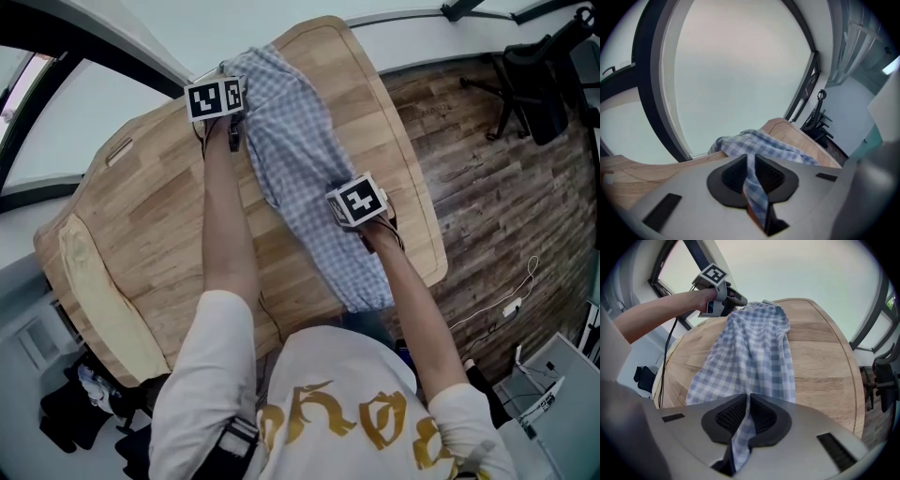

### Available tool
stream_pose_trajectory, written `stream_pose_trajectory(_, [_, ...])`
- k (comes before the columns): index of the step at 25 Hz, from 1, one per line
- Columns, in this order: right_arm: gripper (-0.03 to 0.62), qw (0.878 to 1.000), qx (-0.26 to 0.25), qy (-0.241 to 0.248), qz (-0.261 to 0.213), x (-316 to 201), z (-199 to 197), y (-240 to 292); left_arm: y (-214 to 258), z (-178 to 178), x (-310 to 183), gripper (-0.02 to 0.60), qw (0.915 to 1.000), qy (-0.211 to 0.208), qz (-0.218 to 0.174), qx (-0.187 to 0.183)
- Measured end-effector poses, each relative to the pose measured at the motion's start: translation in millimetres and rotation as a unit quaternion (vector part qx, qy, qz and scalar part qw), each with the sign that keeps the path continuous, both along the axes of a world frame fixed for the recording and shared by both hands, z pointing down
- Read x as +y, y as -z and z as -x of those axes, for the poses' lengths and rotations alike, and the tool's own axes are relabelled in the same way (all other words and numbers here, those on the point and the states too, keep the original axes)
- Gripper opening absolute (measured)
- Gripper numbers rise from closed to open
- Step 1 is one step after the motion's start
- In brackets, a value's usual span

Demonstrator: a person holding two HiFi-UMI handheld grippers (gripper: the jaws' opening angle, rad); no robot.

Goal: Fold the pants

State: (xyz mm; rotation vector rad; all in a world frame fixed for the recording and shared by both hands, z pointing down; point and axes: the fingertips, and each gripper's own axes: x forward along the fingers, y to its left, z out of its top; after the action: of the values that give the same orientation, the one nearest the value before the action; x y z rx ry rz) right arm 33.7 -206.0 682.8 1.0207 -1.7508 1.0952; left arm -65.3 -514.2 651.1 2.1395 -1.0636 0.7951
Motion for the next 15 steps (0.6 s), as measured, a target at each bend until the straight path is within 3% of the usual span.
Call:
stream_pose_trajectory(1, [0.048, 1.0, -0.001, -0.004, 0.002, -0.1, -1.0, 0.0, -4.9, -0.9, -2.6, 0.054, 0.9999, -0.001, 0.001, -0.013])
stream_pose_trajectory(2, [0.048, 1.0, -0.004, -0.007, 0.005, -0.2, -1.9, -0.1, -8.3, -2.1, -5.1, 0.048, 0.9998, -0.002, 0.002, -0.02])
stream_pose_trajectory(8, [0.046, 1.0, -0.017, -0.02, 0.006, -1.1, -2.6, 0.3, 11.1, -0.3, -38.0, 0.038, 0.9999, 0.011, -0.009, 0.002])
stream_pose_trajectory(10, [0.046, 1.0, -0.018, -0.021, 0.004, -1.8, -3.0, 0.1, 17.2, -4.7, -42.8, 0.04, 0.9998, -0.006, 0.009, 0.014])
stream_pose_trajectory(12, [0.044, 0.999, -0.021, -0.024, 0.004, -2.0, -3.8, -0.4, 13.9, -11.7, -34.5, 0.048, 0.999, -0.039, 0.021, 0.004])
stream_pose_trajectory(13, [0.044, 0.999, -0.022, -0.024, 0.005, -1.4, -3.7, -0.6, 9.2, -13.1, -28.0, 0.095, 0.9984, -0.052, 0.02, -0.01])
stream_pose_trajectory(14, [0.044, 0.999, -0.023, -0.023, 0.006, -0.9, -3.2, -0.6, 3.6, -13.6, -21.6, 0.204, 0.9977, -0.061, 0.018, -0.024])
stream_pose_trajectory(15, [0.044, 0.999, -0.024, -0.021, 0.006, -0.6, -2.8, -0.3, -1.9, -14.5, -16.0, 0.231, 0.9971, -0.066, 0.017, -0.032])
